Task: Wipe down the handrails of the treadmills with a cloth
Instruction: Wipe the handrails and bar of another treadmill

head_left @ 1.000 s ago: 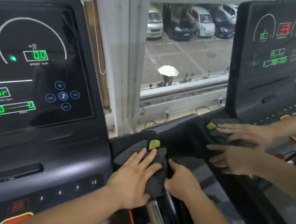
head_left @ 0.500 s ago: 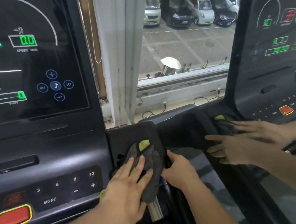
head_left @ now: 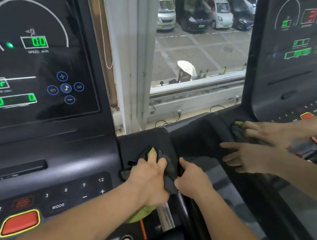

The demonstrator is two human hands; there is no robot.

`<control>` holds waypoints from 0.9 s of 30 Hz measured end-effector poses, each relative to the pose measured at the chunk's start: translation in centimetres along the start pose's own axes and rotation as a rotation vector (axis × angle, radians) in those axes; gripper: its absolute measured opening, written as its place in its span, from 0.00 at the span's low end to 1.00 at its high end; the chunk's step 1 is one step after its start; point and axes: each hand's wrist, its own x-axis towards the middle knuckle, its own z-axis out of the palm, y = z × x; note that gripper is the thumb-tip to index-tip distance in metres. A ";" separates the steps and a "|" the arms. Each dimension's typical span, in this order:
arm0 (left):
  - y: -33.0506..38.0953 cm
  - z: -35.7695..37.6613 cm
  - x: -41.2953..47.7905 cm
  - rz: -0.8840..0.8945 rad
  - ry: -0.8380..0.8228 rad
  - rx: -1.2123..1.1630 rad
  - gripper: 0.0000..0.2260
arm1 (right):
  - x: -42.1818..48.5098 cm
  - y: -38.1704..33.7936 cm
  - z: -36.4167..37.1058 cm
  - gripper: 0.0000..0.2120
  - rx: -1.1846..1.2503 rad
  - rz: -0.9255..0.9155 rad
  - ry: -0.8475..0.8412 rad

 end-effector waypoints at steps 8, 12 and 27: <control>-3.3 3.4 -2.2 0.072 0.391 -0.368 0.12 | -0.6 -0.1 0.3 0.38 -0.013 -0.006 0.029; -3.7 4.2 -4.4 0.250 0.515 -0.514 0.10 | -0.6 0.1 0.3 0.37 -0.026 -0.029 0.038; -3.2 1.9 0.9 0.361 0.184 -0.207 0.14 | -0.5 -0.4 -0.4 0.40 -0.087 -0.018 0.006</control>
